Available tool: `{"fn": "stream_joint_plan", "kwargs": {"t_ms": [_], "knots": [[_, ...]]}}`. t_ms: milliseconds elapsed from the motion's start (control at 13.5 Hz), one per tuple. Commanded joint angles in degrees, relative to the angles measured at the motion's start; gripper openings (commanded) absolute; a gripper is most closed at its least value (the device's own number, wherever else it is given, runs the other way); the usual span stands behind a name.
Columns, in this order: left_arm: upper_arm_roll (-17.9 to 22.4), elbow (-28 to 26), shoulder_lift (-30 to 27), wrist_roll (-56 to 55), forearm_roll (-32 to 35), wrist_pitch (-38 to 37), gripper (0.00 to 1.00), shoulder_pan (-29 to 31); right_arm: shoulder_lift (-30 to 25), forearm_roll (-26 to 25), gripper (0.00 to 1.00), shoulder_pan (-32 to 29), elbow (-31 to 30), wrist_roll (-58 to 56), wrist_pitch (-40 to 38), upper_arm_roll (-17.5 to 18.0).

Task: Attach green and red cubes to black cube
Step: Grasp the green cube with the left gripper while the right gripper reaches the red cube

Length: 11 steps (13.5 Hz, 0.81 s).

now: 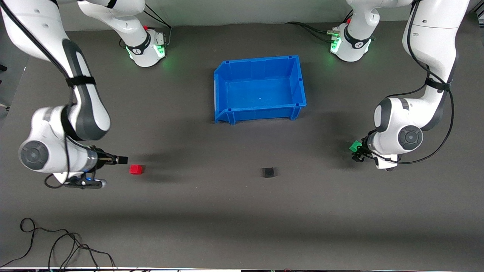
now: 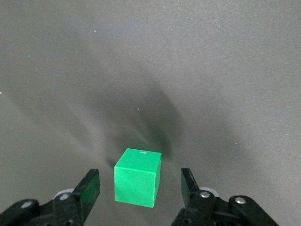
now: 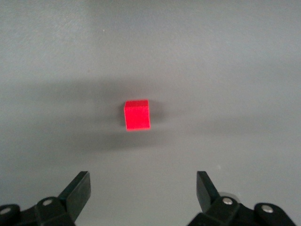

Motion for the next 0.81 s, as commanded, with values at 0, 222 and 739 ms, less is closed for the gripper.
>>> {"fn": "stream_joint_plan", "kwargs": {"t_ms": [0,222,739], "knots": [[0.3,-1.1,1.2,-1.1,-0.4,2.7,0.65,-0.3,5.4,1.0,1.00,0.2,1.2,1.1,5.0,-0.1],[0.4,-1.0,1.6,-1.3,-0.3,3.6,0.50,0.0,9.2,1.1,1.00,0.3,1.2,1.4,8.9,0.1],[0.4,2.0,0.2,-1.3,-0.3,-1.2,0.00,0.2,12.4,2.7,1.00,0.5,1.2,2.3,12.4,0.2]]}}
